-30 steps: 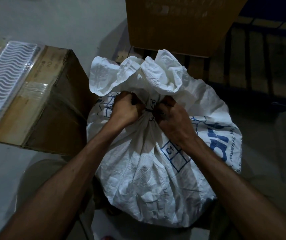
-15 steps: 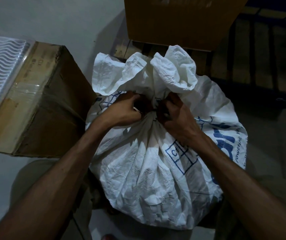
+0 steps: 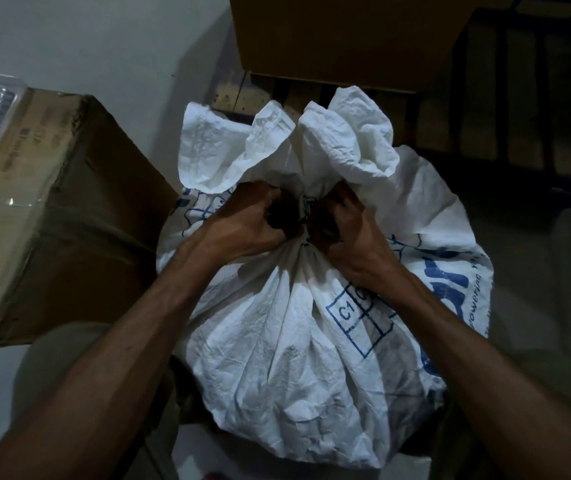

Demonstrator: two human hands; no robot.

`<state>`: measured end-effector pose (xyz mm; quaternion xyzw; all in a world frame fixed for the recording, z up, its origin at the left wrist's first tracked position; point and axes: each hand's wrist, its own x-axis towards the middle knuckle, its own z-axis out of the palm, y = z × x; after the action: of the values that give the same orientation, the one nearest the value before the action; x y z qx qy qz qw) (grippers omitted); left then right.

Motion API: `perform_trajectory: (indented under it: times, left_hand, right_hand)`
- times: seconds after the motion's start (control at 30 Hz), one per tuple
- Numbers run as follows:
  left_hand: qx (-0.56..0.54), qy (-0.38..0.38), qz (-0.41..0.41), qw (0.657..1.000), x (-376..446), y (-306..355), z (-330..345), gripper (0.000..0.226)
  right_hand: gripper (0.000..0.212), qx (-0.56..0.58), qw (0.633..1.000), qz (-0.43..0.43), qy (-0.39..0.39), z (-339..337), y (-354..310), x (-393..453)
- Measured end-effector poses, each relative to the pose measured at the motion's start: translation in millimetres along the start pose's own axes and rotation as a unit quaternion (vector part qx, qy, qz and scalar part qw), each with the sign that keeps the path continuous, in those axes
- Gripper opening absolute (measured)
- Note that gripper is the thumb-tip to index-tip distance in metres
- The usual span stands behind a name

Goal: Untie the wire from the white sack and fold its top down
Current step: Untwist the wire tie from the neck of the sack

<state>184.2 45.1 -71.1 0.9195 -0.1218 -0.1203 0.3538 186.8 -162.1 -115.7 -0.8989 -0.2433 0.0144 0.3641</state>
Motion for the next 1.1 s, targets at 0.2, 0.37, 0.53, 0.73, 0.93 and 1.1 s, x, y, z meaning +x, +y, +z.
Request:
perform_trajectory:
  times: [0.2, 0.37, 0.53, 0.73, 0.93, 1.1]
  left_hand:
    - [0.052, 0.02, -0.03, 0.998, 7, -2, 16, 0.042]
    - [0.026, 0.057, -0.1, 0.993, 14, -6, 32, 0.037]
    - [0.038, 0.034, -0.079, 0.996, 20, -7, 57, 0.031]
    - [0.053, -0.044, -0.119, 0.99, 18, -22, 52, 0.027]
    - [-0.067, 0.008, -0.096, 0.993, 13, 1, 34, 0.036]
    - [-0.157, 0.037, -0.103, 0.982, 3, 3, 38, 0.04]
  right_hand:
    - [0.033, 0.016, 1.0, 0.02, -0.004, -1, 3, 3]
    - [0.025, 0.016, 0.999, 0.046, -0.01, 2, 14, 9]
    - [0.023, 0.06, 0.98, 0.188, -0.03, 3, 22, 14]
    - [0.025, 0.118, 0.968, 0.216, -0.051, -21, 13, 11]
    - [0.02, 0.274, 0.94, 0.19, 0.071, -52, -7, -2]
    - [0.03, 0.2, 0.943, 0.265, 0.022, -49, -17, 0]
